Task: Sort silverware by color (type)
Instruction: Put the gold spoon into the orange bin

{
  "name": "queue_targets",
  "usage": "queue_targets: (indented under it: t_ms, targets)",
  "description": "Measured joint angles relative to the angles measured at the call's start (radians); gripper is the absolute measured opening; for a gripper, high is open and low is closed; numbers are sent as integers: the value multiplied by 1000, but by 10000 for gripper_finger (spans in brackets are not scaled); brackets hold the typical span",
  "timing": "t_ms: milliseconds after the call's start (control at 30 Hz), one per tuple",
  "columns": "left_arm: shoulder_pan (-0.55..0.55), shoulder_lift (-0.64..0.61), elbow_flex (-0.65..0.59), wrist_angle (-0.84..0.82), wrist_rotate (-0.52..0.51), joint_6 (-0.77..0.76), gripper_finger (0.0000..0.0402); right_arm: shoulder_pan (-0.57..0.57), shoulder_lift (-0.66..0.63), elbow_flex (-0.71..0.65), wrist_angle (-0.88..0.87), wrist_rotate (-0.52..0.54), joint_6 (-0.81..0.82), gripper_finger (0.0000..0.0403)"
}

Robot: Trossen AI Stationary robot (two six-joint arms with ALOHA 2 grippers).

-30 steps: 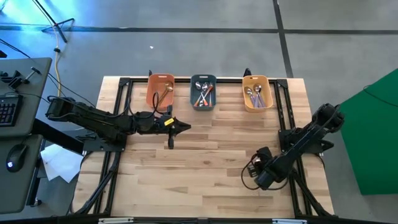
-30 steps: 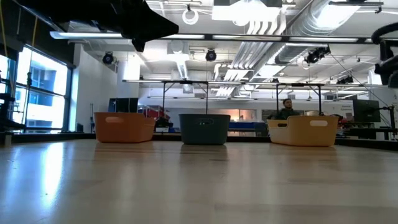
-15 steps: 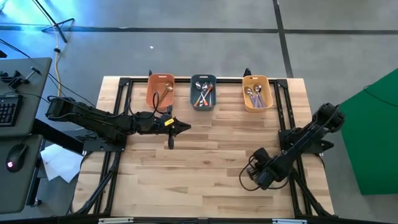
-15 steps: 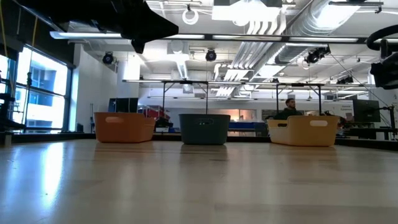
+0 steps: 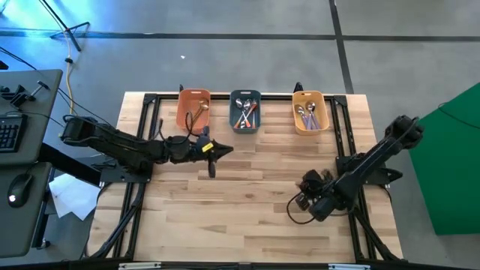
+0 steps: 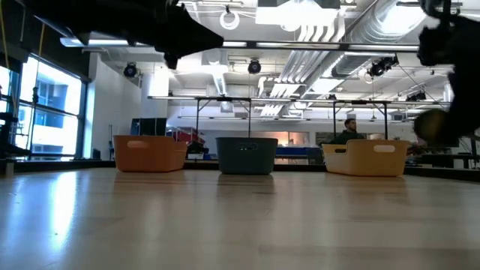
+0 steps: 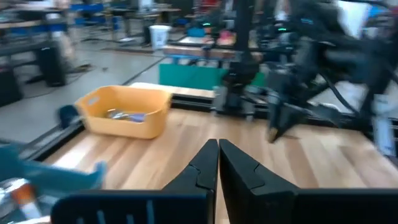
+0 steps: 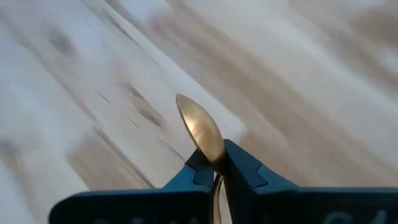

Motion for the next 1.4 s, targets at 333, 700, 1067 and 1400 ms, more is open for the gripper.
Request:
queue_targets:
  t_ms: [333,700,1067,1400]
  targets:
    - [21,163,0,202,131,-14,1,-102,-197,-85,189,-6,-298,3]
    - [2,166,0,278,214,-28,33,-174,-210,2,560,280,-781,2]
    - [-60,249,82,340,262,0,122,-343,-192,3,1313,32,-1414,1]
    - [-65,346,279,300,263,70,165,-444,-156,2,1427,-166,-1473,1]
